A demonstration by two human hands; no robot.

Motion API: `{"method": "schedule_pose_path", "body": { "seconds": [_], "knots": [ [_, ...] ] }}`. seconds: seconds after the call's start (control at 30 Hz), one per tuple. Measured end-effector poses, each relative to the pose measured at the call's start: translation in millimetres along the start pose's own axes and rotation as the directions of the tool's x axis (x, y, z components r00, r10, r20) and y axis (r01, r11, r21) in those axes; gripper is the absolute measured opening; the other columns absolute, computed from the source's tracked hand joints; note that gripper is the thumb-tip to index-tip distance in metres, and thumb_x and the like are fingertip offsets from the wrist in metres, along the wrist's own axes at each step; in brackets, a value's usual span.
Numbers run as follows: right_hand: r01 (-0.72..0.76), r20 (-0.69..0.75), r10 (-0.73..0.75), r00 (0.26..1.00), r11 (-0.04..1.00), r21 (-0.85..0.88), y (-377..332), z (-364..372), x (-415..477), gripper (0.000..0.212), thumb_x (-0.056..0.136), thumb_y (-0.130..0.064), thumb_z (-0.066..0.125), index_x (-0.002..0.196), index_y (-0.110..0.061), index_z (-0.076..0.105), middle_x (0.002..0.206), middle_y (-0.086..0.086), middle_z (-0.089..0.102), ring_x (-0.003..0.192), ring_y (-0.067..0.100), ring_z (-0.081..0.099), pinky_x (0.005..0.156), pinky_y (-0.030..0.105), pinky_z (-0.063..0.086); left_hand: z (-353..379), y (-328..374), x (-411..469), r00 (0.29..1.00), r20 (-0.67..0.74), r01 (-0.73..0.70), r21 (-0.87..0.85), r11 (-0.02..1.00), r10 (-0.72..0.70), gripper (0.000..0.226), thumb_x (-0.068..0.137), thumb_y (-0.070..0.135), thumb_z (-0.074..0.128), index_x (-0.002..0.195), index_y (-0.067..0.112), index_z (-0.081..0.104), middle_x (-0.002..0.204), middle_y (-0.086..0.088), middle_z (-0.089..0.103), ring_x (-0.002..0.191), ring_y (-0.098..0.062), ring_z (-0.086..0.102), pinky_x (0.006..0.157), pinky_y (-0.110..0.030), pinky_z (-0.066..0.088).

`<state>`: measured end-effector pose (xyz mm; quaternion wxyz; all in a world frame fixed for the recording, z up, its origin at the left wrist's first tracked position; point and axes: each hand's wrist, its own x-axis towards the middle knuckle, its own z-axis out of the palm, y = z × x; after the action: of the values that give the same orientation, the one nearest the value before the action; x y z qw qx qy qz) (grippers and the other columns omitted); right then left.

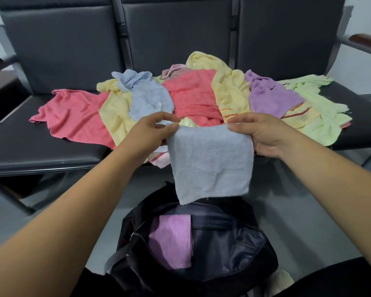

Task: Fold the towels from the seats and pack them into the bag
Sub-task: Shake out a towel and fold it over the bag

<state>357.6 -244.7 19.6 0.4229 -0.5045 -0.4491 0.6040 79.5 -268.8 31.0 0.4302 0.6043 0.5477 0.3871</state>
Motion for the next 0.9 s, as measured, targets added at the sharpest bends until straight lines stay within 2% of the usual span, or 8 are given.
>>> {"method": "schedule_pose_path", "body": {
  "seconds": [0.17, 0.27, 0.37, 0.5, 0.6, 0.7, 0.8, 0.9],
  "knots": [
    [0.052, 0.148, -0.033, 0.988, 0.99, -0.129, -3, 0, -7, 0.046, 0.07, 0.004, 0.079, 0.114, -0.003, 0.069, 0.11, 0.011, 0.072, 0.1, 0.016, 0.072, 0.075, 0.02, 0.057, -2, -5, 3, 0.998, 0.038, -0.051, 0.251, 0.967, 0.042, 0.04, 0.08, 0.022, 0.084, 0.117, 0.025, 0.07, 0.108, 0.0, 0.073, 0.102, -0.018, 0.069, 0.096, -0.036, 0.055],
    [0.195, 0.102, -0.172, 0.98, 0.71, -0.676, 0, 2, -8, 0.043, 0.076, 0.001, 0.083, 0.115, -0.015, 0.07, 0.109, 0.0, 0.069, 0.095, 0.008, 0.068, 0.073, 0.015, 0.051, 0, -8, 5, 0.993, -0.021, -0.089, 0.513, 0.854, 0.117, 0.04, 0.084, 0.023, 0.08, 0.122, 0.024, 0.067, 0.108, 0.003, 0.067, 0.097, -0.018, 0.064, 0.079, -0.022, 0.05],
    [0.247, 0.086, -0.303, 0.949, 0.548, -0.8, 4, 7, -8, 0.026, 0.08, -0.006, 0.079, 0.101, -0.018, 0.071, 0.097, -0.002, 0.067, 0.085, 0.011, 0.06, 0.07, 0.011, 0.045, 4, -11, 7, 0.987, -0.047, -0.097, 0.583, 0.807, 0.153, 0.039, 0.087, 0.024, 0.077, 0.124, 0.022, 0.065, 0.106, 0.005, 0.062, 0.092, -0.014, 0.055, 0.066, -0.01, 0.035],
    [0.227, -0.045, -0.305, 0.951, 0.792, -0.566, 7, 6, -6, 0.012, 0.086, -0.007, 0.073, 0.091, -0.017, 0.074, 0.081, -0.004, 0.066, 0.071, 0.005, 0.055, 0.058, 0.009, 0.041, 5, -10, 7, 0.973, -0.069, -0.14, 0.586, 0.798, 0.221, 0.018, 0.089, 0.026, 0.074, 0.106, 0.019, 0.067, 0.091, 0.004, 0.061, 0.078, -0.007, 0.054, 0.062, -0.014, 0.036],
    [0.118, -0.033, -0.125, 0.992, 0.98, -0.159, 11, -1, -3, 0.012, 0.09, -0.01, 0.069, 0.097, -0.018, 0.073, 0.097, 0.002, 0.072, 0.095, 0.018, 0.065, 0.079, 0.03, 0.05, 4, -11, 8, 0.97, -0.039, -0.201, 0.43, 0.88, 0.241, 0.015, 0.093, 0.028, 0.071, 0.091, 0.014, 0.064, 0.085, 0.002, 0.057, 0.075, -0.008, 0.054, 0.068, -0.02, 0.041],
    [0.057, 0.021, -0.06, 0.998, 0.989, 0.139, 21, -4, 2, 0.03, 0.096, -0.008, 0.06, 0.125, -0.001, 0.063, 0.121, 0.018, 0.069, 0.113, 0.032, 0.066, 0.088, 0.043, 0.055, 7, -15, 4, 0.965, -0.009, -0.258, 0.142, 0.956, 0.262, 0.027, 0.095, 0.036, 0.067, 0.093, 0.01, 0.057, 0.082, 0.002, 0.051, 0.076, -0.01, 0.048, 0.072, -0.027, 0.039],
    [0.033, 0.0, -0.034, 0.999, 0.965, 0.26, 33, -1, 5, 0.041, 0.097, -0.013, 0.059, 0.134, 0.005, 0.057, 0.131, 0.023, 0.065, 0.123, 0.035, 0.063, 0.105, 0.045, 0.051, 17, -22, -3, 0.958, -0.055, -0.273, 0.116, 0.955, 0.281, 0.022, 0.101, 0.041, 0.057, 0.092, 0.023, 0.048, 0.076, 0.01, 0.044, 0.069, -0.005, 0.043, 0.064, -0.024, 0.037],
    [-0.031, -0.095, 0.061, 0.994, 0.957, 0.287, 54, 2, 2, 0.034, 0.099, -0.013, 0.058, 0.128, 0.004, 0.062, 0.118, 0.021, 0.072, 0.109, 0.032, 0.07, 0.088, 0.041, 0.059, 31, -40, -7, 0.974, -0.059, -0.204, 0.171, 0.964, 0.217, 0.023, 0.103, 0.043, 0.051, 0.089, 0.026, 0.044, 0.074, 0.013, 0.045, 0.063, 0.001, 0.043, 0.062, -0.025, 0.037]
  ]
}}
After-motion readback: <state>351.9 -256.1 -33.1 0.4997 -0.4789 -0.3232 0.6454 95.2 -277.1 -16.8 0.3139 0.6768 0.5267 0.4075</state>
